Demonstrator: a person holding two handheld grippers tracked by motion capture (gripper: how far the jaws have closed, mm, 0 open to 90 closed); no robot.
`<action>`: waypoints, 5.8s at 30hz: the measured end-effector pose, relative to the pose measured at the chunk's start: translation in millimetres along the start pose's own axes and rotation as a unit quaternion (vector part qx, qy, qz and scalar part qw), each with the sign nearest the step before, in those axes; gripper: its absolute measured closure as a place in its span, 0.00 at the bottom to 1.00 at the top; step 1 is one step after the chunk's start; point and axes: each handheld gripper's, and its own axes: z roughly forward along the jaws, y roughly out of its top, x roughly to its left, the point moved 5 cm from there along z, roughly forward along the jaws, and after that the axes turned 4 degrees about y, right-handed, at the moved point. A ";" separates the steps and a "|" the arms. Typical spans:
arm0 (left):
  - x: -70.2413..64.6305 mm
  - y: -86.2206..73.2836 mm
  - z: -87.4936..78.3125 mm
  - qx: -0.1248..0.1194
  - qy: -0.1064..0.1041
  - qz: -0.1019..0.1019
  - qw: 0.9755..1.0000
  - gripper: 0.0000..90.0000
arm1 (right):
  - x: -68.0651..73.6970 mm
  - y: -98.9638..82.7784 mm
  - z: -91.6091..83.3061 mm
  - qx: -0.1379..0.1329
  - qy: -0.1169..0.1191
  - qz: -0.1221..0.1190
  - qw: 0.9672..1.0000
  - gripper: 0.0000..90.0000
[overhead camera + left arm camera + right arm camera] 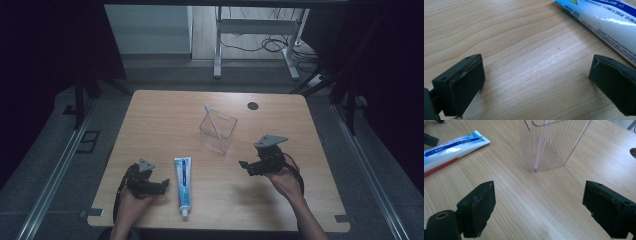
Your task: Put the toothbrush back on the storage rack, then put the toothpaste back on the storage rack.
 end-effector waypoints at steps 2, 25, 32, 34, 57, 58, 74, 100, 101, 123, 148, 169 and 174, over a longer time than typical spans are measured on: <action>-0.3 -0.1 0.0 0.000 0.000 -0.002 1.000 0.00 | 0.2 -4.4 -0.2 0.005 0.001 0.005 1.000 0.12; -0.4 -0.1 0.0 0.000 0.000 -0.003 1.000 0.00 | 0.9 -50.4 9.4 0.019 -0.005 0.021 1.000 0.11; -0.4 -0.1 0.0 0.000 0.000 -0.003 1.000 0.00 | 0.3 -62.8 11.3 0.026 -0.007 0.024 0.999 0.12; -0.4 -0.1 0.0 0.000 0.000 -0.003 1.000 0.00 | 0.6 -67.7 12.9 0.029 -0.008 0.026 0.999 0.12; 2.2 -1.2 -2.7 -0.008 0.001 -0.007 1.000 0.07 | -5.4 -89.1 22.8 0.028 -0.001 0.043 0.999 0.11; 2.3 -1.0 -2.7 -0.008 0.001 -0.007 1.000 0.07 | -5.4 -89.2 22.7 0.028 -0.001 0.043 0.999 0.12; 2.1 5.8 -10.9 -0.003 -0.019 -0.017 1.000 0.15 | -4.5 -89.5 22.2 0.028 -0.006 0.049 0.998 0.12; -63.7 41.3 -23.1 0.013 -0.050 0.020 0.998 0.14 | -4.4 -89.6 22.2 0.028 -0.008 0.049 0.998 0.12; -67.7 41.6 -21.4 0.017 -0.052 0.023 0.998 0.14 | -4.4 -89.6 22.2 0.028 -0.008 0.050 0.998 0.12; -68.1 27.5 -12.5 0.085 -0.032 0.065 0.994 0.15 | -4.4 -89.6 22.2 0.028 -0.008 0.049 0.998 0.12; -60.9 44.3 -2.2 0.180 -0.068 0.119 0.974 0.45 | -4.5 -89.6 22.2 0.028 -0.008 0.049 0.998 0.12; -54.4 55.9 -5.7 0.172 -0.095 0.110 0.974 0.79 | -4.4 -89.6 22.1 0.029 -0.008 0.050 0.998 0.12; -52.5 62.6 -11.1 0.147 -0.101 0.105 0.978 0.80 | -4.5 -89.6 22.1 0.028 -0.008 0.049 0.998 0.12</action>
